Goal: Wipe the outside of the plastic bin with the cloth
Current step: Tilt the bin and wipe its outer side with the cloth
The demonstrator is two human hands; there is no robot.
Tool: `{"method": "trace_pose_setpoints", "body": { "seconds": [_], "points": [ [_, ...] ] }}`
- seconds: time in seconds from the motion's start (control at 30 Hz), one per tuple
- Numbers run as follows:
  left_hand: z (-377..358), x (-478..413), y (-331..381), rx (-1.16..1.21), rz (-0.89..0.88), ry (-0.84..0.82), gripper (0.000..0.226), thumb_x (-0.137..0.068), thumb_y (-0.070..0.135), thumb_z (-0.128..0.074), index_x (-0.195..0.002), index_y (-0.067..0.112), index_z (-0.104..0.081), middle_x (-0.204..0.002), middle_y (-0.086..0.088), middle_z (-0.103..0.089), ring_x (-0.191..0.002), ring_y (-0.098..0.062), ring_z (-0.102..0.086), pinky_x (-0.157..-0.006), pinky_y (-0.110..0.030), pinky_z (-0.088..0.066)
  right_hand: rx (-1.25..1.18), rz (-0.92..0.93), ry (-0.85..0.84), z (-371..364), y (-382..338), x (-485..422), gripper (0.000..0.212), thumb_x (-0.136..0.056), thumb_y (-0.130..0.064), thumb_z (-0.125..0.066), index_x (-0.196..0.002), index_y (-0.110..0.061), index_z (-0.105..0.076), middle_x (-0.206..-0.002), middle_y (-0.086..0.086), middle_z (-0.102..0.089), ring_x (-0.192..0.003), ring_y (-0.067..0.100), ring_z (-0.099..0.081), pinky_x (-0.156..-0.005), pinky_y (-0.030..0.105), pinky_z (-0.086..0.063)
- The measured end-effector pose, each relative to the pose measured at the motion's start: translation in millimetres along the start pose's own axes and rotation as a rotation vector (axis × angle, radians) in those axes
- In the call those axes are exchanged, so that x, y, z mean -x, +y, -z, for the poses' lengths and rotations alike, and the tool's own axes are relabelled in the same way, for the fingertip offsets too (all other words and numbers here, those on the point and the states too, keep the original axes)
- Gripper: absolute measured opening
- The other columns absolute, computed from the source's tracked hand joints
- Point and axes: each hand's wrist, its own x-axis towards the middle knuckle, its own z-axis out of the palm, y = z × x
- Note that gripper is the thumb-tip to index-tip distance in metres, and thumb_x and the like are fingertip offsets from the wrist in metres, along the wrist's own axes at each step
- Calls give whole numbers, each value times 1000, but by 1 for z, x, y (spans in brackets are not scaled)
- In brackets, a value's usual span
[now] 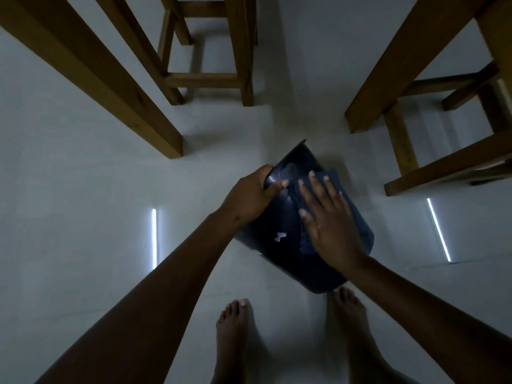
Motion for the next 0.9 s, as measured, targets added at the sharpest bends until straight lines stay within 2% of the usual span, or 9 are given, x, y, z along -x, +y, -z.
{"method": "trace_pose_setpoints", "body": {
  "seconds": [0.07, 0.17, 0.27, 0.37, 0.53, 0.6, 0.67, 0.73, 0.9],
  "points": [
    [1, 8, -6, 47, 3, -32, 29, -96, 42, -48, -115, 22, -54, -101, 9, -59, -93, -12, -58, -70, -12, -41, -118, -112, 28, 4, 13, -10, 55, -100, -43, -23, -151, -27, -15, -161, -1, -14, -147, 22, -9, -115, 50, -22],
    [1, 15, -13, 38, 48, -11, 28, -98, 43, -43, -113, 23, -55, -98, 8, -60, -91, -13, -59, -71, -18, -42, -142, -193, 37, 1, 10, 5, 56, -99, -46, -21, -151, -29, -10, -161, -2, -11, -147, 22, -7, -116, 50, -21],
    [4, 9, -8, -46, -8, -15, 23, -99, 43, -41, -103, 25, -55, -98, 1, -66, -91, -20, -64, -78, -29, -48, 11, -39, -29, -8, -15, 34, 57, -99, -47, -19, -152, -30, -7, -162, 0, -5, -148, 27, 0, -116, 53, -15],
    [6, 1, 0, -42, -23, -17, 20, -99, 41, -41, -95, 26, -51, -96, -3, -67, -87, -22, -64, -78, -34, -50, 2, 83, -43, -5, -17, 20, 54, -100, -48, -15, -151, -33, -5, -161, -4, -1, -148, 25, 3, -116, 50, -11],
    [1, -6, 6, -73, 25, -3, 25, -98, 43, -41, -94, 21, -51, -90, 2, -60, -83, -19, -58, -72, -28, -40, -192, -165, 2, 0, -2, 5, 57, -98, -47, -18, -151, -29, -10, -161, -2, -8, -148, 22, -5, -116, 51, -22],
    [0, -6, 4, -79, 41, 4, 22, -98, 44, -42, -94, 23, -49, -91, 2, -59, -82, -17, -55, -73, -28, -39, -50, -104, -24, -7, -12, 29, 56, -98, -45, -19, -151, -31, -7, -161, 0, -6, -148, 26, -3, -115, 54, -20],
    [0, -6, 3, -74, 52, 20, 20, -98, 43, -42, -92, 25, -48, -91, 0, -60, -81, -17, -54, -73, -28, -38, 77, 67, -72, -12, -21, 44, 57, -97, -42, -24, -151, -31, -9, -161, 2, -7, -147, 31, -2, -114, 55, -18],
    [1, -8, 5, -64, 53, 23, 21, -98, 43, -43, -91, 24, -49, -89, 1, -59, -80, -18, -55, -71, -28, -38, 105, 166, -65, -10, -17, 28, 55, -98, -41, -23, -151, -33, -8, -161, -1, -5, -148, 28, 1, -115, 52, -15],
    [-2, -6, 5, -58, 64, 33, 33, -98, 44, -41, -102, 15, -57, -99, -6, -67, -90, -25, -62, -76, -32, -45, -163, -171, 0, 1, -1, -1, 53, -100, -43, -19, -151, -31, -12, -161, -2, -10, -147, 24, -7, -115, 52, -24]
  ]
}}
